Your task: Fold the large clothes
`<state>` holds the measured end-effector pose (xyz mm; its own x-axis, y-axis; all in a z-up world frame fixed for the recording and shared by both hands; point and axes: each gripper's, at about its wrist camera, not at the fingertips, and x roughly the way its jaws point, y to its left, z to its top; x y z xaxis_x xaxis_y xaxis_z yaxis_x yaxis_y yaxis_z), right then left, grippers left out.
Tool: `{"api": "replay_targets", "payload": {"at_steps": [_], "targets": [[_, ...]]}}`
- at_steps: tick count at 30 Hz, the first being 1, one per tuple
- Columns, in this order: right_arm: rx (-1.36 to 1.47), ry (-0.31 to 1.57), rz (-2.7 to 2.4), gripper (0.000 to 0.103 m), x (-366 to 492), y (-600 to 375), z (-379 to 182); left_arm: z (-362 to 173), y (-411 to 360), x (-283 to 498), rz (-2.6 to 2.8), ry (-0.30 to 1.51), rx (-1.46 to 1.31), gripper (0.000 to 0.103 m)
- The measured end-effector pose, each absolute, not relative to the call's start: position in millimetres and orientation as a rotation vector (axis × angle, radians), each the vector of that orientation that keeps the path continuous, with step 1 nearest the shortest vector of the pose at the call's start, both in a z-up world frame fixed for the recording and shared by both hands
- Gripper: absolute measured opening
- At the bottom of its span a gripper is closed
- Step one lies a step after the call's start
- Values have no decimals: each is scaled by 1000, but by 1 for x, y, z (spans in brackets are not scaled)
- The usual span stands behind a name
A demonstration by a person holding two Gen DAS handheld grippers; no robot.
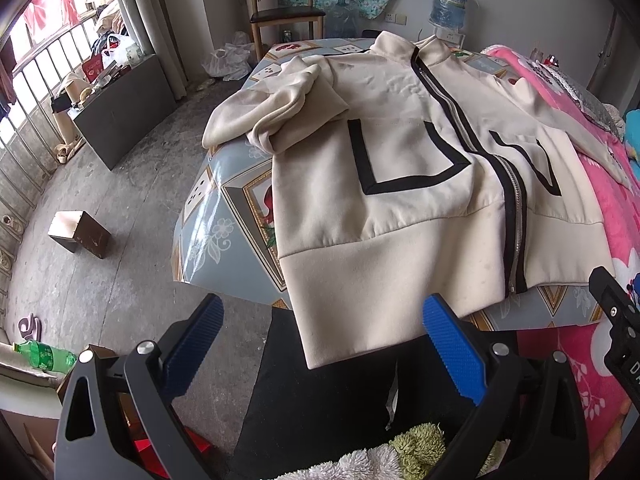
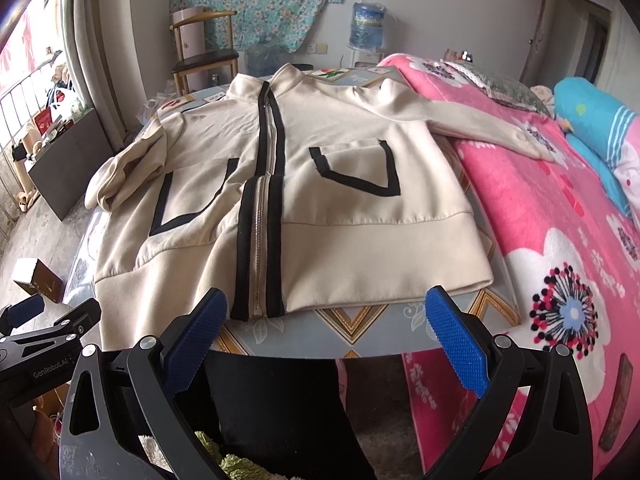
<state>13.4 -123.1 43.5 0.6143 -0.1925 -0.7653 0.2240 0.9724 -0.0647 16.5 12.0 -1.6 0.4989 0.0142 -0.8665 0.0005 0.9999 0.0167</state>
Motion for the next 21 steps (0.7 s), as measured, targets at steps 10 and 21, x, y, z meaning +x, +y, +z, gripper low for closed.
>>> {"api": "replay_targets", "payload": {"at_steps": [10,21], "targets": [[13,870,-245,96,40,-118,52,16,16,42,8,994,41,98],[-24,842,-247,96,75,-115,65,27,17,77,-16,937,34,98]]}}
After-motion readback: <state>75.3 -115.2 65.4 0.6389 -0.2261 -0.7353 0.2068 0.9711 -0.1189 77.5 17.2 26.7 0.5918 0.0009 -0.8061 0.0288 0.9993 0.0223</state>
